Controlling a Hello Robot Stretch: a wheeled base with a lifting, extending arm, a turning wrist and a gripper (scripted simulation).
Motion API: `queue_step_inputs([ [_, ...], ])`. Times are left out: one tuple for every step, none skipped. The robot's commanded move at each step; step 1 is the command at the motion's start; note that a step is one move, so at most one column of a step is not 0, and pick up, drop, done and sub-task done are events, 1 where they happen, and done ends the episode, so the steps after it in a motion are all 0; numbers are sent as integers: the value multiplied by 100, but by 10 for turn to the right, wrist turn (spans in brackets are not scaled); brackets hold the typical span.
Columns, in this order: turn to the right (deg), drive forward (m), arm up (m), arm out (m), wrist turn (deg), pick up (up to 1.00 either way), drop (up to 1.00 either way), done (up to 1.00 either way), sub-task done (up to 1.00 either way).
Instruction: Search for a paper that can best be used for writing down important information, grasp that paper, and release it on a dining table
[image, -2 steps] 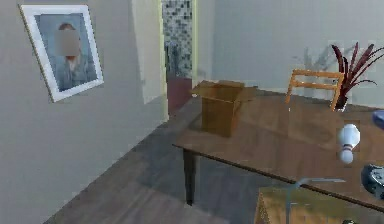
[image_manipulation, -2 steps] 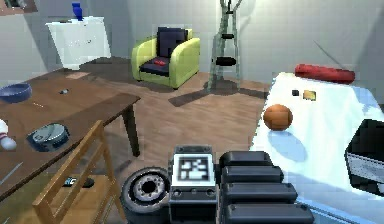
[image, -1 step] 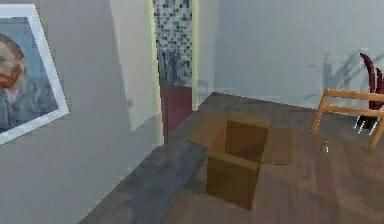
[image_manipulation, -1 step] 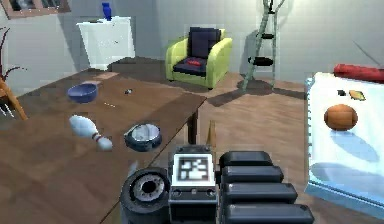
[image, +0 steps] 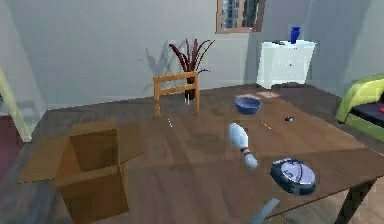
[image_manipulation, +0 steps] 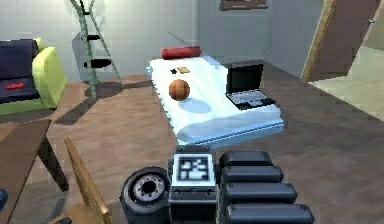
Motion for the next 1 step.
queue_step_inputs([
  [390, 0, 0, 0, 0, 0, 0, 0, 0],
])
